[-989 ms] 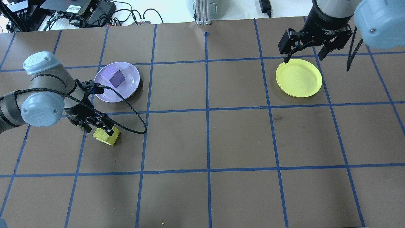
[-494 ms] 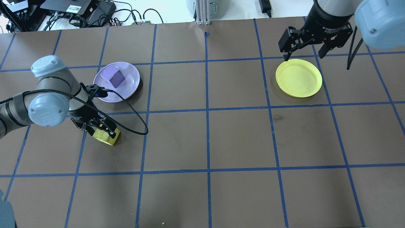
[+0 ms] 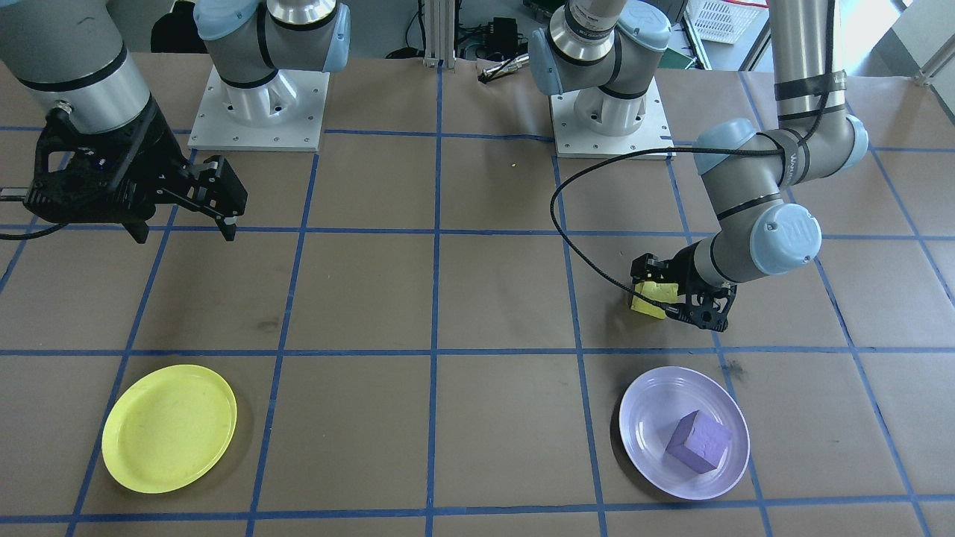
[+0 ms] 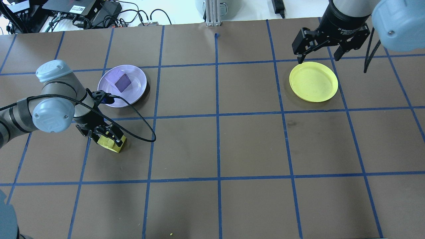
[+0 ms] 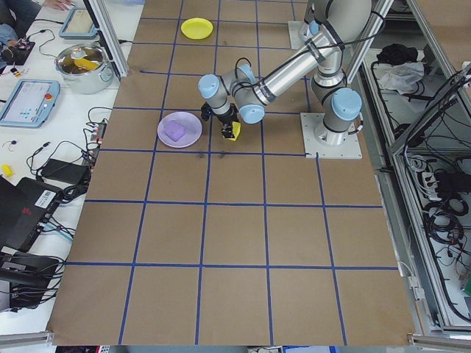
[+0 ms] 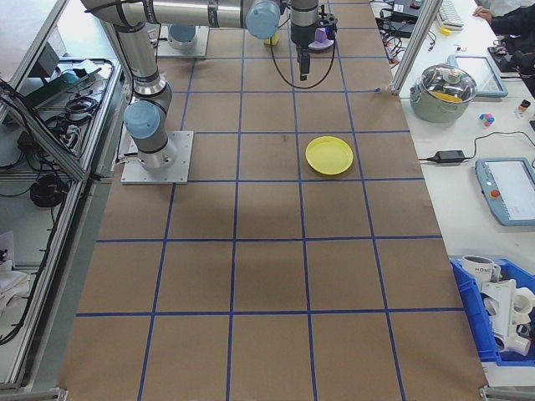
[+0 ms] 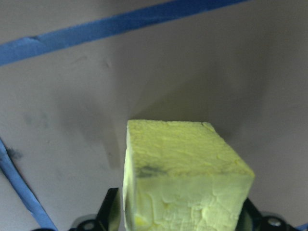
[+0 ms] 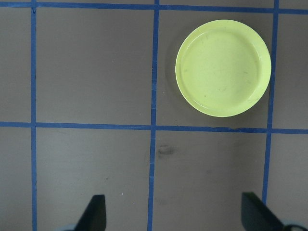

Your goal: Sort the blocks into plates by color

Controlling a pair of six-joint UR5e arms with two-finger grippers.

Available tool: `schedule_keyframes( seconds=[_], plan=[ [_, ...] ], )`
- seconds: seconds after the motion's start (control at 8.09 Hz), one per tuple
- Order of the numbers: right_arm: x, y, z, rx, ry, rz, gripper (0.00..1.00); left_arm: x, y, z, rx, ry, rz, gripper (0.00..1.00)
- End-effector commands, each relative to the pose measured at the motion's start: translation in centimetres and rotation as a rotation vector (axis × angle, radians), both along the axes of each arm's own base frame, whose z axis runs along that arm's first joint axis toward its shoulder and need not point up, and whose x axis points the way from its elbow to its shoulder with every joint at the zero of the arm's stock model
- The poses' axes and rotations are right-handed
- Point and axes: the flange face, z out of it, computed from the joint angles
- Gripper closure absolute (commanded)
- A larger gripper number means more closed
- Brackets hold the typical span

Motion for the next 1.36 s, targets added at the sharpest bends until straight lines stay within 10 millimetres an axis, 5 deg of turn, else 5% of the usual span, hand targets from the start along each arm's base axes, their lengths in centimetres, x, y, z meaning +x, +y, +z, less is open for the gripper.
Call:
schedule_keyframes(
  seconds=[0.0, 0.25, 0.74, 0.99, 1.24],
  plan=[
    [0.0, 0.0, 0.0, 0.0, 0.004, -0.001, 0.0, 0.0, -0.1, 1.0, -0.02, -0.018, 0.013, 1.0],
    [-0.1, 0.1, -0.1, 0.006, 0.006, 0.004, 0.0, -1.2, -0.3, 1.9, -0.036, -0.027, 0.097, 1.0],
    [-0.1, 0.0, -0.3, 0.018, 0.002, 0.003, 0.0, -14.2, -4.3, 8.7, -0.06, -0.016, 0.241, 1.0],
    [-0.4, -0.1, -1.0, 0.032, 0.005, -0.002, 0.0, -22.2, -2.3, 9.5, -0.056, -0.037, 0.226, 1.0],
    [-0.3, 0.2, -1.7, 0.051, -0.007, -0.001, 0.0, -27.2, -0.7, 9.6, 0.014, 0.013, 0.433, 1.0]
  ],
)
